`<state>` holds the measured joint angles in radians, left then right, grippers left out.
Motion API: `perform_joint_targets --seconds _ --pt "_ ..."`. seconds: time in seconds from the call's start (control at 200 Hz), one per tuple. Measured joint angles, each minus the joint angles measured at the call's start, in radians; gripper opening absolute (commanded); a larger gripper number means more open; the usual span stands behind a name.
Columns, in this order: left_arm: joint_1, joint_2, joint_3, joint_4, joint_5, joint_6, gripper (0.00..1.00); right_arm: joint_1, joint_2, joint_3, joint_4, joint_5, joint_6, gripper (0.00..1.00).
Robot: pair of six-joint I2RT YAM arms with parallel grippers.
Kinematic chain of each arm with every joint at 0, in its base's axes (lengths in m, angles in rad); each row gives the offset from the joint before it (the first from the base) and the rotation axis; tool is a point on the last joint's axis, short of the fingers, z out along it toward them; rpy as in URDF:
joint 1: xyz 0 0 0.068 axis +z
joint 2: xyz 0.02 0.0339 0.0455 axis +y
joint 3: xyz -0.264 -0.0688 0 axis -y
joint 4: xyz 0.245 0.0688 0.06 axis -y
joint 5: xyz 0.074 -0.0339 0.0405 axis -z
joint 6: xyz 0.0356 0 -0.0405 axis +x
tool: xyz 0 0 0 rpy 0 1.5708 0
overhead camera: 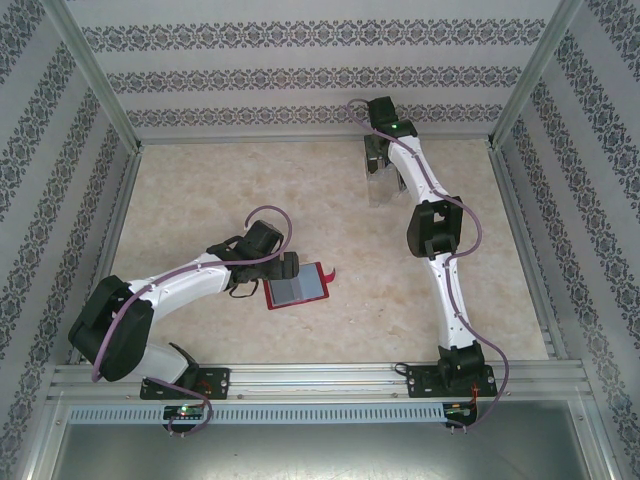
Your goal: Put the credit cards into the card holder
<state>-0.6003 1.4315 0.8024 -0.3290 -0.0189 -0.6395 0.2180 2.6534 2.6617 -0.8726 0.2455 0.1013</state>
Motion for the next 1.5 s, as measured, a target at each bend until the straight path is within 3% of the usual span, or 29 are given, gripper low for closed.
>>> perform_joint_targets --seconds 0.734,1.499 --pt "0.0 0.0 0.0 0.0 0.0 0.0 1.0 0.0 0.001 0.0 -0.015 -0.022 0.003 0.35" --pt "0.0 0.0 0.0 0.0 0.0 0.002 1.0 0.007 0.053 0.038 -0.037 -0.045 0.027 0.3"
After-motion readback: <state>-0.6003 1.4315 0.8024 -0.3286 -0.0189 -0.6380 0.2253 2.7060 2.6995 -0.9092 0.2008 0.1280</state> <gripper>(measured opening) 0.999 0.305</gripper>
